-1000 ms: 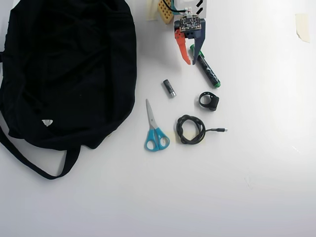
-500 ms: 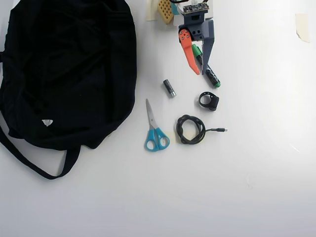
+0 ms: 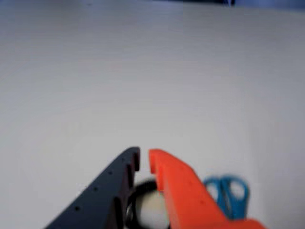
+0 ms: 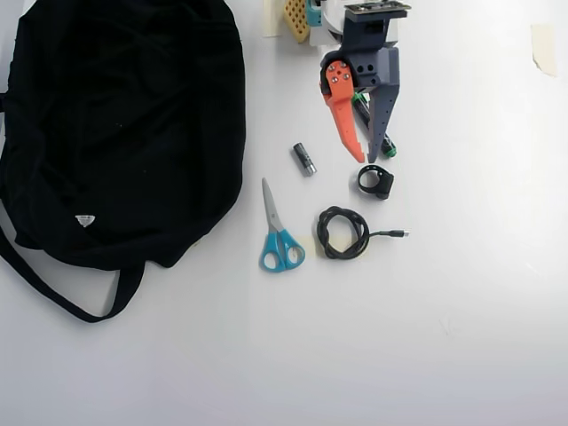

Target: Put the green marker into the black bag

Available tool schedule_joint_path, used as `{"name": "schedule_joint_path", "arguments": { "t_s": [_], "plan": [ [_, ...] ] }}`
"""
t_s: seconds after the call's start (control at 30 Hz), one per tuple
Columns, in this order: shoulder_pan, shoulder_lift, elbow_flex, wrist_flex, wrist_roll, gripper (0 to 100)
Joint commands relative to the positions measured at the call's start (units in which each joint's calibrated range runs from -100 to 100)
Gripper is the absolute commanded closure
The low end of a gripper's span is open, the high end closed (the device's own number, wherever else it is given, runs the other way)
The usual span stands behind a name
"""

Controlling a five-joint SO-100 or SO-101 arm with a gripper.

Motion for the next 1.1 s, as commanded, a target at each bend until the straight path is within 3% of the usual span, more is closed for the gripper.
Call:
{"name": "schedule_joint_path", "arguments": {
  "t_s": [0.0, 0.3, 0.43, 0.63, 1.07],
  "plan": [
    [1.62, 6.45, -13.12, -1.11, 0.71, 97],
    [3.64, 21.05, -33.6, -0.68, 0.35, 98],
    [5.06, 25.2, -38.99, -0.6, -3.06, 98],
    [5.29, 30.76, -44.65, -1.03, 0.14, 98],
    [5.21, 31.84, -46.09, -1.11, 0.14, 98]
  ]
}}
